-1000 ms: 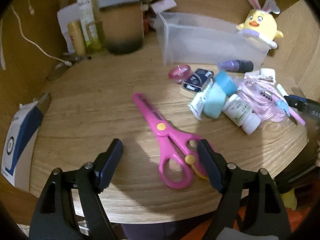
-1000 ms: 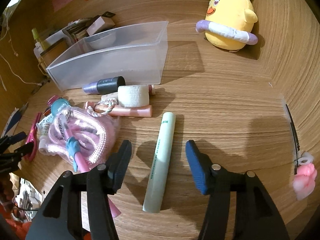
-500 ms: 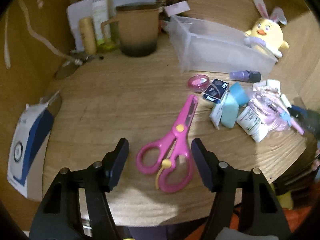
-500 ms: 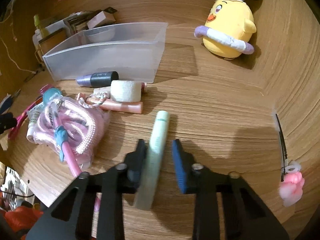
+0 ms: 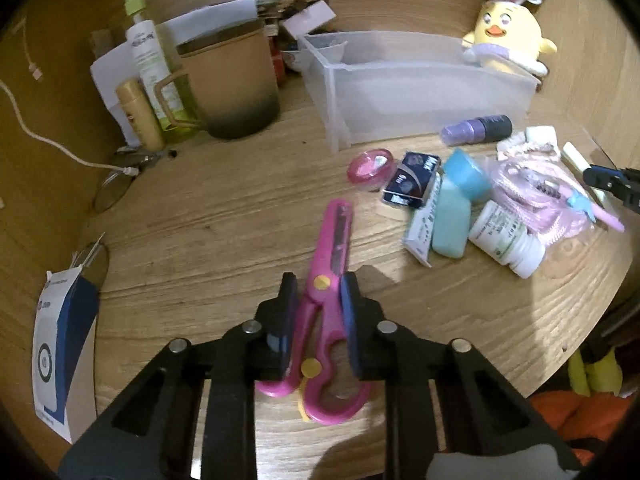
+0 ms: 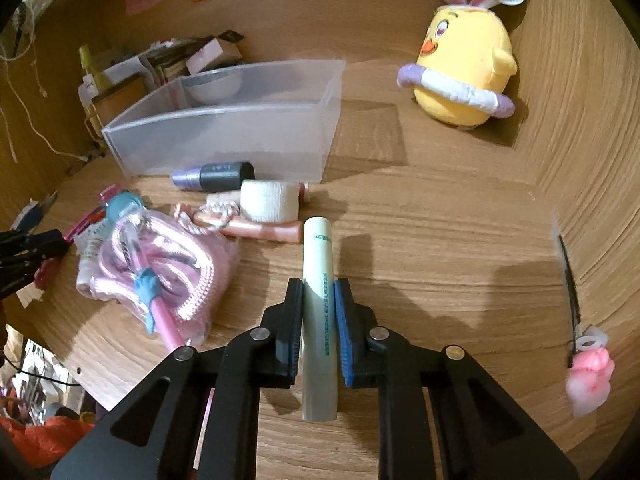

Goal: Organize objects
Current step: 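Lift the marker with the right tool while the left tool grasps the pink scissors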

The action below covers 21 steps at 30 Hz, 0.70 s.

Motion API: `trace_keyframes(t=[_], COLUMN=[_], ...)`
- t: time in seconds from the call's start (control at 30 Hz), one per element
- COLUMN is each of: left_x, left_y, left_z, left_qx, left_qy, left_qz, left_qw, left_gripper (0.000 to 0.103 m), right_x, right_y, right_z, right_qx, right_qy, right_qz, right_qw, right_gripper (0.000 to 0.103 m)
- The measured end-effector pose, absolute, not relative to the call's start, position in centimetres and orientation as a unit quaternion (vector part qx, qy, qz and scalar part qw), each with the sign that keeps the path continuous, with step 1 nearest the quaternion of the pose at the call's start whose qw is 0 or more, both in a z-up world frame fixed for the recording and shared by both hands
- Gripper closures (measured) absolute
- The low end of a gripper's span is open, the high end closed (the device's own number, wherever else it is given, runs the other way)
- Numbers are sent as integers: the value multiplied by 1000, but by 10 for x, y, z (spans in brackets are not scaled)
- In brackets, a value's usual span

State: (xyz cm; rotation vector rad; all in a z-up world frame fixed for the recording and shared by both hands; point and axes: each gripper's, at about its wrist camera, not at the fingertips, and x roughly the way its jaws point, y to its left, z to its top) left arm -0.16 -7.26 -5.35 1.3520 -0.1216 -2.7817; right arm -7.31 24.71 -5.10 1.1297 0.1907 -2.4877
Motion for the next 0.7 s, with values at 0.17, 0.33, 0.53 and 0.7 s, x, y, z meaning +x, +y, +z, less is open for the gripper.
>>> trace_keyframes(t=[0.17, 0.33, 0.53, 0.7], left_x=[2, 0, -5, -11], left_y=[-79, -83, -86, -87], left_z=[-38, -35, -51, -58], left_qx=[412, 417, 453, 452], left_qy=[-22, -22, -25, -32], left_qz=[-910, -908, -891, -891], left_qw=[31, 24, 30, 20], left_gripper=[102, 101, 82, 80], right_x=[-72, -74, -81, -84], right_y=[253, 252, 247, 241], right_z=[-28, -10, 1, 4], right_qx=[375, 350, 339, 336], right_qy=[55, 53, 44, 40], right_qz=[-903, -913, -915, -913], right_qw=[201, 200, 213, 227], right_gripper=[89, 89, 89, 89])
